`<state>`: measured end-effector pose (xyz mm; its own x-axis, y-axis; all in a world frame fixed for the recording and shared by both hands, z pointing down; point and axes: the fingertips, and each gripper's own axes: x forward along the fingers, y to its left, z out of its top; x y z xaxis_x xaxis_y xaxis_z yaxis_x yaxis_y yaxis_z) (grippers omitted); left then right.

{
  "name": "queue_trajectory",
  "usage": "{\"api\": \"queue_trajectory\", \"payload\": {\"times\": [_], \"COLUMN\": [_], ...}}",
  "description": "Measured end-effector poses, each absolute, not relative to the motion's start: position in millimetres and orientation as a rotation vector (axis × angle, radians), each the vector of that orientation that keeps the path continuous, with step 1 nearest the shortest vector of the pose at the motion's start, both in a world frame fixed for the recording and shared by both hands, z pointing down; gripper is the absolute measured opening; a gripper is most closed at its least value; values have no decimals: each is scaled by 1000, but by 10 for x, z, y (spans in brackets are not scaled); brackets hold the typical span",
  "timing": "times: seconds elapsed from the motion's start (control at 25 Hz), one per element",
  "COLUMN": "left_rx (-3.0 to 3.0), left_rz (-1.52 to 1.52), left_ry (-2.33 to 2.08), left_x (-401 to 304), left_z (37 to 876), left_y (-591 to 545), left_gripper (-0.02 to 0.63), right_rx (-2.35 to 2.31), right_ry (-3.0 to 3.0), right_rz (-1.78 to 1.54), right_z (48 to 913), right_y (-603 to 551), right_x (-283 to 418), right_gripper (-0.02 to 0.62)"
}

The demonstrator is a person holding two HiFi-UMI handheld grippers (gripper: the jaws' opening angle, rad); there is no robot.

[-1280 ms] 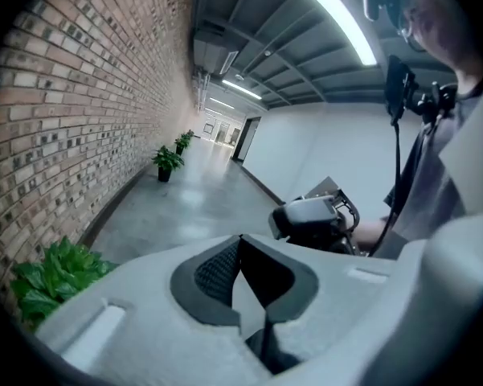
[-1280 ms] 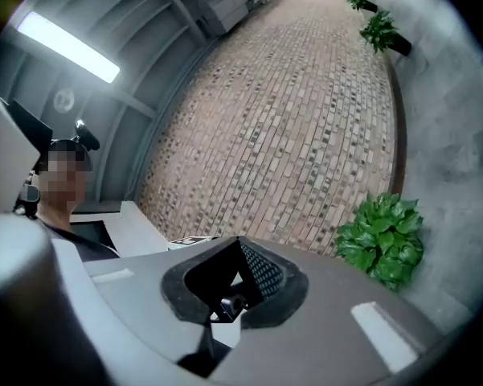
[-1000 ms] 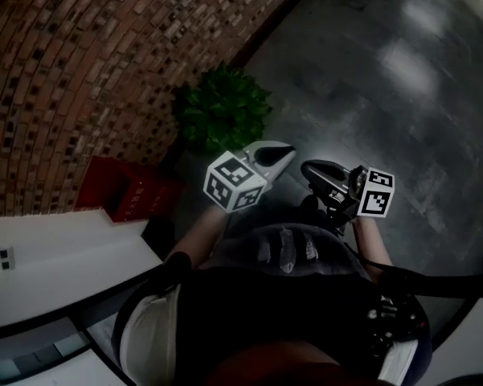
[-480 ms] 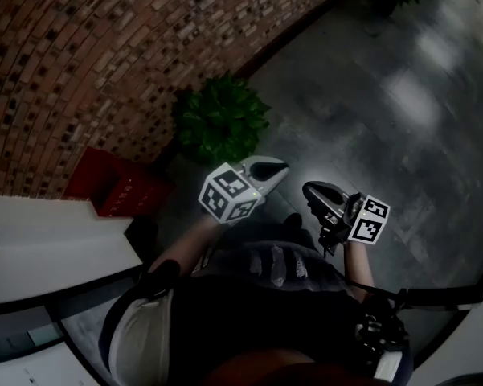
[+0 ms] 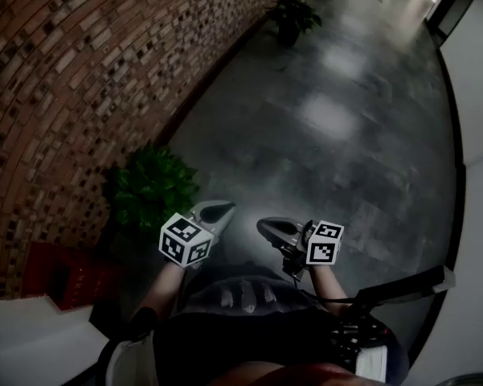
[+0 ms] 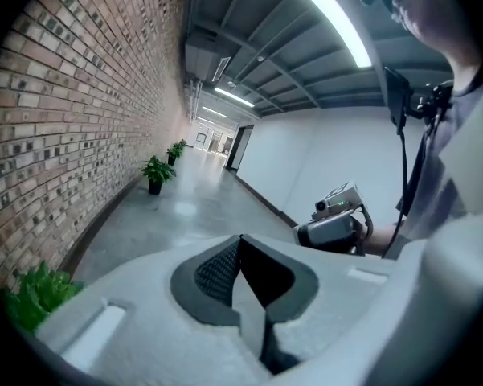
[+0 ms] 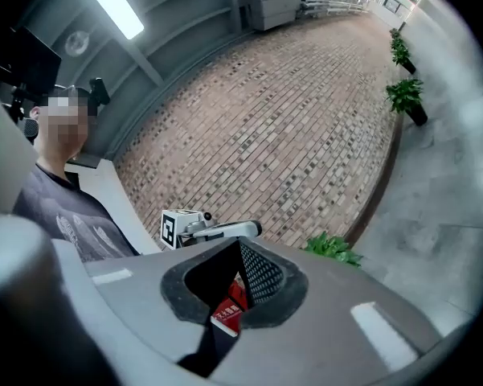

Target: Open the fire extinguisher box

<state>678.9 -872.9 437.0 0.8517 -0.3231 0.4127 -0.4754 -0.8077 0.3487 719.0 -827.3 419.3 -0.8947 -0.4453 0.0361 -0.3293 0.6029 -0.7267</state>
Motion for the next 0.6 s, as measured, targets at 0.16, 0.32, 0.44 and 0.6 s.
{"api": "queue_trajectory", "payload": {"times": [0.16,0.32,0.44,0.6], "left_rx": [2580,2557,2512,2463], "left_rz": [418,390,369,330], "left_ry": [-566,-565,-594,-653], "left_x": [6748,6543,6354,6066], "left_z": [4326,4372,4437,4452], "left_y": [-9060,-9374,-9577,-9797], "left_gripper": [1,2,1,2], "right_rx": [-700,-712,-716,-707], "right_ry": [2676,2692,2699,2707], "right_rz": [-1174,-1192,-1225,-1271], "right_z": [4106,4077,4107,4187], "right_y": [-8579,-8907,-9040,-9147], "right_x": [7158,6963,6806,6607], "right_gripper": [0,0,0,0]}}
